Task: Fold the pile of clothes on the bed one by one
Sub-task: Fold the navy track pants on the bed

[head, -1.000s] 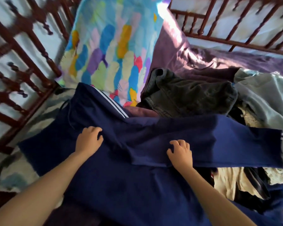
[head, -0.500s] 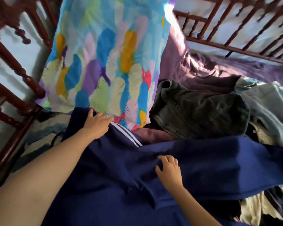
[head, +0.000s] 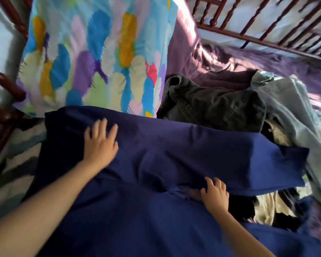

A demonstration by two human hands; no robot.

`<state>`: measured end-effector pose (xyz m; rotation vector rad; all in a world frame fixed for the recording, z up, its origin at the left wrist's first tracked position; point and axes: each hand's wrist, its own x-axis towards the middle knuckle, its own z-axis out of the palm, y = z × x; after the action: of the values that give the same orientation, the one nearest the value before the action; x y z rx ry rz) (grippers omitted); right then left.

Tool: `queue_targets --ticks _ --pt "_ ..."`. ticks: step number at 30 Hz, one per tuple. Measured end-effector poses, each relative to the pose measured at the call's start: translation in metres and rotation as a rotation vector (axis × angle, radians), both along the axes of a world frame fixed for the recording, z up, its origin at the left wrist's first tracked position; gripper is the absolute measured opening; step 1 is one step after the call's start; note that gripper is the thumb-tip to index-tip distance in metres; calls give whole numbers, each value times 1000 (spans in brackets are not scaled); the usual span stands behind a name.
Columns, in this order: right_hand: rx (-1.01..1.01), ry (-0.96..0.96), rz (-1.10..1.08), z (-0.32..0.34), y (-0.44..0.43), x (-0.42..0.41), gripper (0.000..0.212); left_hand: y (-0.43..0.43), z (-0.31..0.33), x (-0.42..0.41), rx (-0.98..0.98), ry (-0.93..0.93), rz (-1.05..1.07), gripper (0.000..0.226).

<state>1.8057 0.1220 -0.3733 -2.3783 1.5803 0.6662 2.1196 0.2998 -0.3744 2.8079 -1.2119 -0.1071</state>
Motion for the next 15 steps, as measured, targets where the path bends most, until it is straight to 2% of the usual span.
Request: queue_targets --ticks 3,6,7,9,10,13,15 --pt "35 83 -7 4 -2 -40 57 10 -28 -87 173 155 -105 71" --pt "53 117 42 9 -9 -80 59 18 -37 -155 332 285 -172 80" --pt "64 112 33 11 -12 -92 60 18 -31 -173 418 323 -146 80" --pt "88 91 -6 12 -16 -114 61 25 -36 -204 504 289 -137 68" --pt "92 93 5 10 -16 -124 60 28 -36 -216 536 329 -145 62" --pt "122 109 93 4 -7 -144 58 37 -35 -249 563 411 -164 57" --pt "67 50 215 -6 3 -160 64 42 -31 -270 599 476 -186 58"
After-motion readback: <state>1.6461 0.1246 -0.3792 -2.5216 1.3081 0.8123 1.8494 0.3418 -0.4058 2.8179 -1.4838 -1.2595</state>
